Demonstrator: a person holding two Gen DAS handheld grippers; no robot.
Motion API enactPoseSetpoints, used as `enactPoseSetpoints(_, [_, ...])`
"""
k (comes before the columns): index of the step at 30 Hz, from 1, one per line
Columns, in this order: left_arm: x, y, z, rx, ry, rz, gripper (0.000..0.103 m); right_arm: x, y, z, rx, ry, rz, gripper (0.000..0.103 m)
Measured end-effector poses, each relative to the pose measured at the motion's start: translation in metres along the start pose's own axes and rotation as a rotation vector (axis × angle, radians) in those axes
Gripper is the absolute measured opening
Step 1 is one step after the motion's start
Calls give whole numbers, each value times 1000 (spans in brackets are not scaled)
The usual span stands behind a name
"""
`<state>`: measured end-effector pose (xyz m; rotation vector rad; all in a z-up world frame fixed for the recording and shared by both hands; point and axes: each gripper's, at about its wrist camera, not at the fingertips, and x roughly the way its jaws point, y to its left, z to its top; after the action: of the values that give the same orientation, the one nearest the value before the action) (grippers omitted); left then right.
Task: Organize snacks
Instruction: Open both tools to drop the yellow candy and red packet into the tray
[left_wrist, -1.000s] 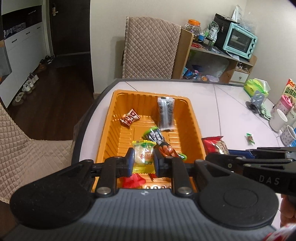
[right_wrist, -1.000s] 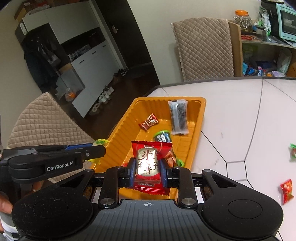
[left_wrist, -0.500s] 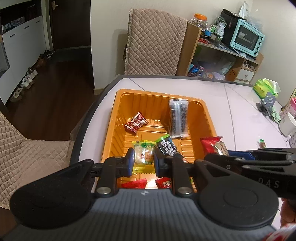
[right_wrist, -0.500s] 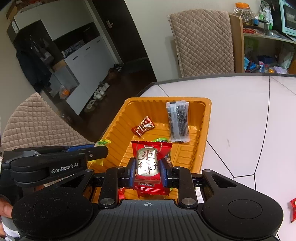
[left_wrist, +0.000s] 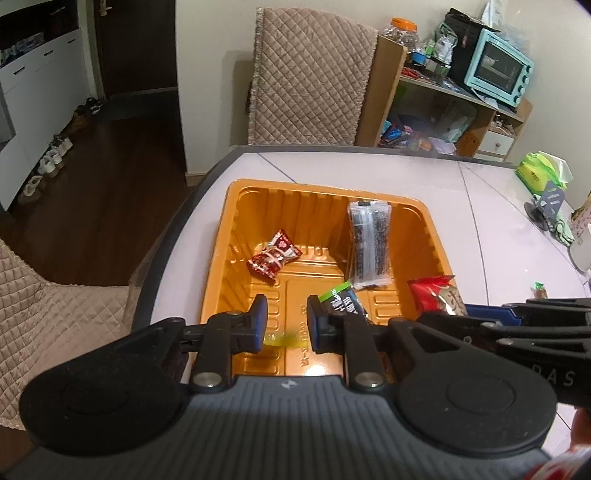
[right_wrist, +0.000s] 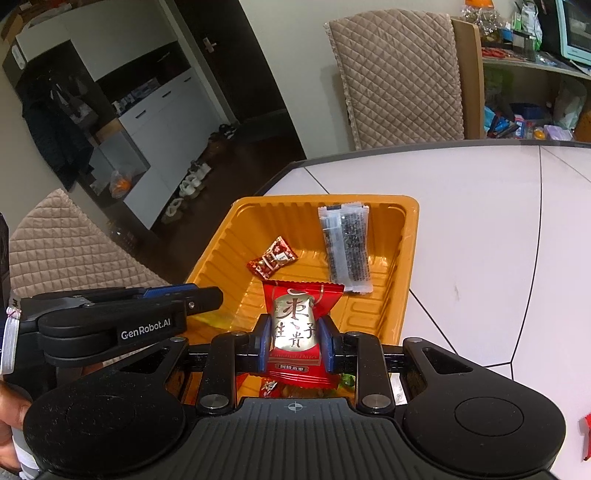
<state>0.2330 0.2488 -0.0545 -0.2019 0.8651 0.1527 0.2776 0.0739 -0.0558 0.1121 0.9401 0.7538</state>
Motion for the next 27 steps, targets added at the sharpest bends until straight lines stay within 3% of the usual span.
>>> enactPoseSetpoints(18, [-29, 19, -11, -55, 26, 3, 20, 14, 11, -3, -25, 32, 28, 28])
enactPoseSetpoints(27, [-34, 23, -12, -68, 27, 15, 20, 22, 23, 3, -38, -24, 76, 29])
